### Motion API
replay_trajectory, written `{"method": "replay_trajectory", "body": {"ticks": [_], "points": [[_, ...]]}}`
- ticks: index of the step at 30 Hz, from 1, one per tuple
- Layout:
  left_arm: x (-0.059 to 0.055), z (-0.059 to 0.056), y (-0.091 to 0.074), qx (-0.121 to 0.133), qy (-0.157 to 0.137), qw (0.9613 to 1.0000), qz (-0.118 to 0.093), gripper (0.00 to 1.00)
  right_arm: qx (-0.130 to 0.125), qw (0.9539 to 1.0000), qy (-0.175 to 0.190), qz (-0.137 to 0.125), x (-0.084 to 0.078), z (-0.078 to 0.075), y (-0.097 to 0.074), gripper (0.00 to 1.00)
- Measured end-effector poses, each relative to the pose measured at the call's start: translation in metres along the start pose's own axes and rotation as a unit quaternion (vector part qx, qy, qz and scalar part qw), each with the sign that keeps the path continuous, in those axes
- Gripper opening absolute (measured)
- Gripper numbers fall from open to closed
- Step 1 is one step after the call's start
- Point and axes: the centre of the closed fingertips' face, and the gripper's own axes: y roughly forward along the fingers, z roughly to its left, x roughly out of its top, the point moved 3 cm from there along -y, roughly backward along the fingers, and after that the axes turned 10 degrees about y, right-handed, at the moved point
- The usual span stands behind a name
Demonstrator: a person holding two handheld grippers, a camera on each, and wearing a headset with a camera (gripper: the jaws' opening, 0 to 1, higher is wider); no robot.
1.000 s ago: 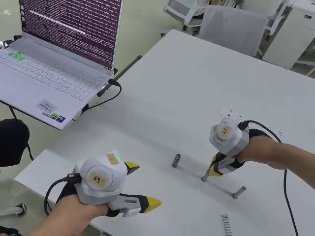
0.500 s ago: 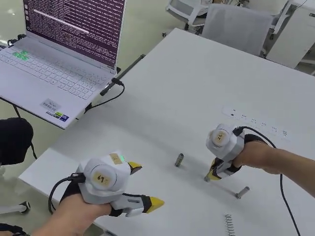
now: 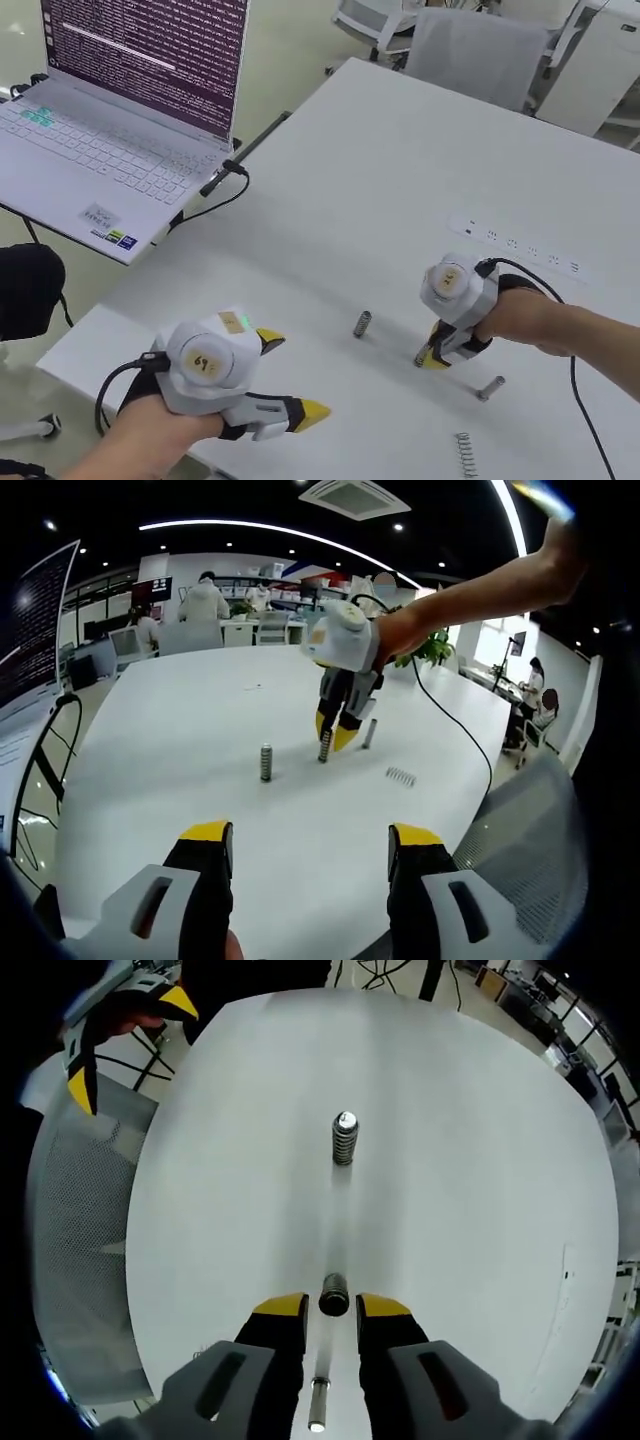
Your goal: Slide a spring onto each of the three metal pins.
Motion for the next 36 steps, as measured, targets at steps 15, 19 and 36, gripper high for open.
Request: {"method": "replay_trajectory", "body": {"ticks": [15, 19, 36], "points": [[0.003, -0.001, -0.003, -0.001, 0.003, 1.0, 0.001, 0.58, -0.044, 0.9981, 0.023, -0.036, -0.009, 0.002, -0.028, 0.31], [0.004, 0.0, -0.003, -0.001, 0.004, 1.0, -0.001, 0.58, -0.059, 0.9961, 0.037, -0.055, -0.013, 0.007, -0.037, 0.33], [0.007, 0.004, -0.01, 0.007, 0.0, 1.0, -0.007, 0.59, -0.077, 0.9849, 0.103, -0.116, -0.037, 0.04, -0.051, 0.35]]}}
